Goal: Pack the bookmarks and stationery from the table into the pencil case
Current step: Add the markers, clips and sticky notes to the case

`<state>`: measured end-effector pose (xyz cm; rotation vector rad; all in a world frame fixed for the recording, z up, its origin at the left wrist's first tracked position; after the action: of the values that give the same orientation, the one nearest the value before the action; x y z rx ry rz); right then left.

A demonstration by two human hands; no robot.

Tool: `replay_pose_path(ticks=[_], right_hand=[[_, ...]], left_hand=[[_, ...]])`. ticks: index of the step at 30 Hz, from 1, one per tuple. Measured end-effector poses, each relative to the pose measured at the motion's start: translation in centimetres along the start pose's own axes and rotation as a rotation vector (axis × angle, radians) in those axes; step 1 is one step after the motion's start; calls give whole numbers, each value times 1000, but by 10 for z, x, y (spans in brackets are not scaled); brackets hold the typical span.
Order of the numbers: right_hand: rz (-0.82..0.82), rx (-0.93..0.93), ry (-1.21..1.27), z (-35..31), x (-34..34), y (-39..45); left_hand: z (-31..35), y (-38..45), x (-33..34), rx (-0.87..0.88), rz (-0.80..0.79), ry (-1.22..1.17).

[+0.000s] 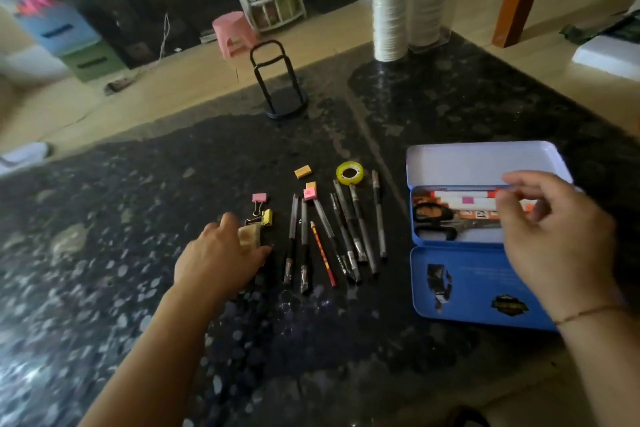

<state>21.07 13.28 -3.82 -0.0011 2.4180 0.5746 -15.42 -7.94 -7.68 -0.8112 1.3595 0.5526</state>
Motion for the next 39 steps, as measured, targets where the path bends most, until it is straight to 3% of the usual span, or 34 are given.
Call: replay_pose_path(ticks=[9,13,15,20,22,25,29,33,39], right_hand=[[-28,-30,-23,-10,5,-2],[-14,6,33,-11,-3,0],[-35,-1,129,-14,-4,1],[-423,205,662,-7,18,0],[-449,253,741,0,15,0],[-295,197,597,17,-4,10],[-153,253,339,54,-20,14],[-226,268,96,72,-17,10],[-310,224,-139,69,-8,7]], left_hand=[[0,3,-2,38,-30,-98],[12,-6,-23,91,27,-284],[45,-18,-45,207,60,-402],[194,-66,-83,694,177,-447],[251,-85,-83,904,250,-405],[305,-99,-67,1107,276,-396],[325,-82,-37,1066,83,-681],[324,-65,-12,958,-100,-788],[313,-62,-14,1016,20,-666]])
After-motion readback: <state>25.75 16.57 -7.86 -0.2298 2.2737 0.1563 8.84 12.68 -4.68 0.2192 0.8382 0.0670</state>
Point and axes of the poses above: each hand's wrist, its own y-axis towards the middle knuckle, its own x-axis out of the palm, z = x × y, the point moved 9 cm from there along y, towards the middle knuckle
